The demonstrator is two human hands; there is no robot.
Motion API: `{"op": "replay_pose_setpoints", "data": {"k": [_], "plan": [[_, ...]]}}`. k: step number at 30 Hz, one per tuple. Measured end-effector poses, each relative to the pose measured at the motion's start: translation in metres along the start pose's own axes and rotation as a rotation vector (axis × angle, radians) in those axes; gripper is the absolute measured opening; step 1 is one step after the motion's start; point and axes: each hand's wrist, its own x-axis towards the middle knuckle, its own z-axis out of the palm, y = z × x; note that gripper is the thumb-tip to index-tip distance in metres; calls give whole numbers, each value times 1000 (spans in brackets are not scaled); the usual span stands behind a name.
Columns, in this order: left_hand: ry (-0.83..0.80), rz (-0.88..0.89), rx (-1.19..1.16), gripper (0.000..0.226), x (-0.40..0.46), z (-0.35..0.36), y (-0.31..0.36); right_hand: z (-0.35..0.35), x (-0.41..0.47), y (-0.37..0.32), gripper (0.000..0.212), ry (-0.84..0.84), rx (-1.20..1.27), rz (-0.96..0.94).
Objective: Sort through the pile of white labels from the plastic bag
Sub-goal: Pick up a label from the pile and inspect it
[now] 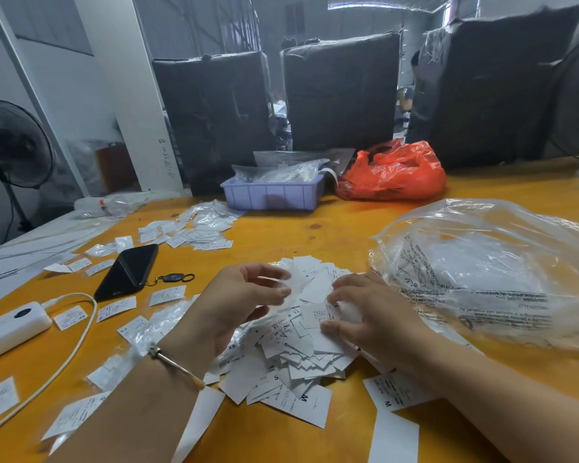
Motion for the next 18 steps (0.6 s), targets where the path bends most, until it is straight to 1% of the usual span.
{"op": "replay_pose_setpoints", "data": {"k": [3,6,10,13,15,16,18], "plan": [[-25,8,-53,27,-2,0,1,-2,0,1,38,29,17,-5],[-62,5,-111,29,-2,0,2,-5,0,-1,34,77,19,-21],[-76,34,-99,25,-4,2,4,-7,-3,-3,34,123,39,-4],[-77,53,-68,21,-5,2,3,-7,-5,-3,31,168,6,16],[-90,61,-67,8,-5,3,3,-7,-5,-3,25,184,0,9],[-94,66,-68,6,-5,3,3,-8,-5,-3,22,179,6,6],[-100,69,-68,10,-5,3,4,-8,-6,-5,16,167,26,6]]}}
